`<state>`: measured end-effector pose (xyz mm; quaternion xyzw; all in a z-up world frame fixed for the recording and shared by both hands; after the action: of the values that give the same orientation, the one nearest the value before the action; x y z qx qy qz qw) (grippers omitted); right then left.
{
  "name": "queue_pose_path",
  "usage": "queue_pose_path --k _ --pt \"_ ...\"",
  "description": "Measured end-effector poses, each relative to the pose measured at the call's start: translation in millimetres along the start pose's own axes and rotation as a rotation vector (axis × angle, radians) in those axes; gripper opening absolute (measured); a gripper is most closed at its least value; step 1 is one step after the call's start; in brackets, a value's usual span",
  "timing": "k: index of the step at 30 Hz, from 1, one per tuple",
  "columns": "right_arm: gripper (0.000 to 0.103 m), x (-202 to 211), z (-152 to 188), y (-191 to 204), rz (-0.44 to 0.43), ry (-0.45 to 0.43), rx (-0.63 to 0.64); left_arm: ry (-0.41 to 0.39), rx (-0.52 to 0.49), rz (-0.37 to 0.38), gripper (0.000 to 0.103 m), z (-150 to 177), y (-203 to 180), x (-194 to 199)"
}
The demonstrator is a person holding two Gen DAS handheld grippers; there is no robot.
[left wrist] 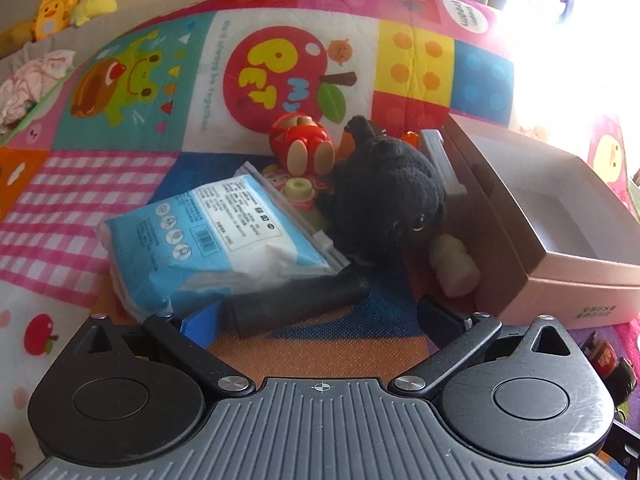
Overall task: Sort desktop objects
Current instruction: 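Close the left tool on the black cylinder beside the blue packet, then lift the black cylinder with the left tool while the right tool carries the figure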
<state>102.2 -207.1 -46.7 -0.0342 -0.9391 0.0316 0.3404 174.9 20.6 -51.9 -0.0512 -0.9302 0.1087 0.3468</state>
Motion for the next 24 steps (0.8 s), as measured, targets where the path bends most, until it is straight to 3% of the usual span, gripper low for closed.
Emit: queue_pose_path --k 3,9,14,19,23,24 --pt "0.103 -0.2 -0.4 -0.5 -0.007 0.0 -0.006 -0.004 -0.064 -0.041 0.08 -2.2 1.1 -2.1" --pt "0.103 0.2 -0.4 0.1 -0.011 0.0 -0.007 0.012 -0.125 -0.023 0.08 4.0 3.8 6.7" --pt "0.102 3.2 -3.3 10.1 -0.029 -0.02 0.058 0.062 -0.194 0.102 0.08 32.5 -8.9 43.6" --pt "0.09 1.7 -16.7 28.1 -0.006 -0.074 0.195 0.145 -0.284 0.306 0.081 76.8 -35.2 86.9" --pt "0.071 -9.2 -24.9 37.7 -0.032 -0.04 0.225 0.13 -0.346 0.302 0.081 94.8 -41.3 104.4" --pt "0.058 -12.0 -24.3 39.8 -0.039 -0.021 0.231 0.128 -0.346 0.29 0.084 97.0 -42.0 106.8"
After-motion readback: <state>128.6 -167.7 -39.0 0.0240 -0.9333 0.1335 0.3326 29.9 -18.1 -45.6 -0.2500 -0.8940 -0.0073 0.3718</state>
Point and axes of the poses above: each gripper's, at about its wrist camera, not at the fingertips, and x roughly against the way its jaws point, y to its left, z to its underside, the point moved 9 cm from there along -x, roughly the way its jaws point, and after that the axes turned 13 degrees about z, right-handed, at the moved point
